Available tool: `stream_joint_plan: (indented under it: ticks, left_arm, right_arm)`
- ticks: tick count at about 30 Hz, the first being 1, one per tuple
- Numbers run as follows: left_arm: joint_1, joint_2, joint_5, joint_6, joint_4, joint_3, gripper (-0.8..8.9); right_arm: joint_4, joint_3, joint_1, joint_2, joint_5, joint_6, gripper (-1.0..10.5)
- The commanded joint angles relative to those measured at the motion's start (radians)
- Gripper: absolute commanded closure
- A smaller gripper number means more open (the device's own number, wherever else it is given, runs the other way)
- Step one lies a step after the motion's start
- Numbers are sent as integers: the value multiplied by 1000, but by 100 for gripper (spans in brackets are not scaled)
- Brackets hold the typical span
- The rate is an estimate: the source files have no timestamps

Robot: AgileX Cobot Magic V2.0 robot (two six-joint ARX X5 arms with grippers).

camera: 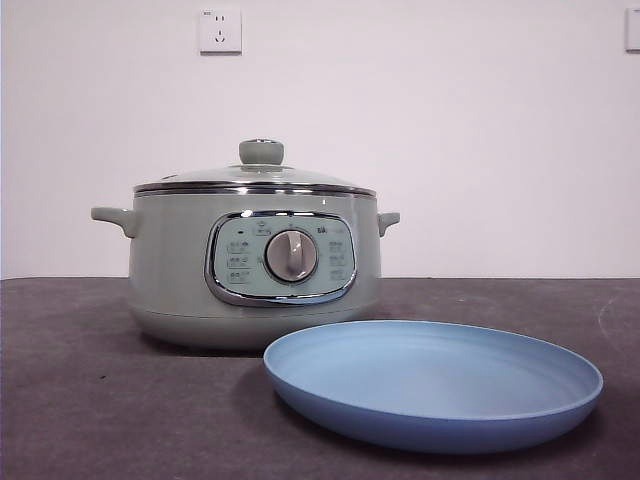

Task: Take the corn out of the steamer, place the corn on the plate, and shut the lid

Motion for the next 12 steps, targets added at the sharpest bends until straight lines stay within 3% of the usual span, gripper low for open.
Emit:
stream_joint_plan:
  ticks: [1,5,12]
  left_arm:
    - [3,-3,41,-75,41,-12,819]
    - [2,-3,52,-185,45,21,821]
    - [0,10,72,-268,31,138,821]
  right_arm:
    - [9,-9,0,-2,-5,81,950]
    - [20,24,1,-2,-28,180,957]
    - [21,140,1,34,-65,194,958]
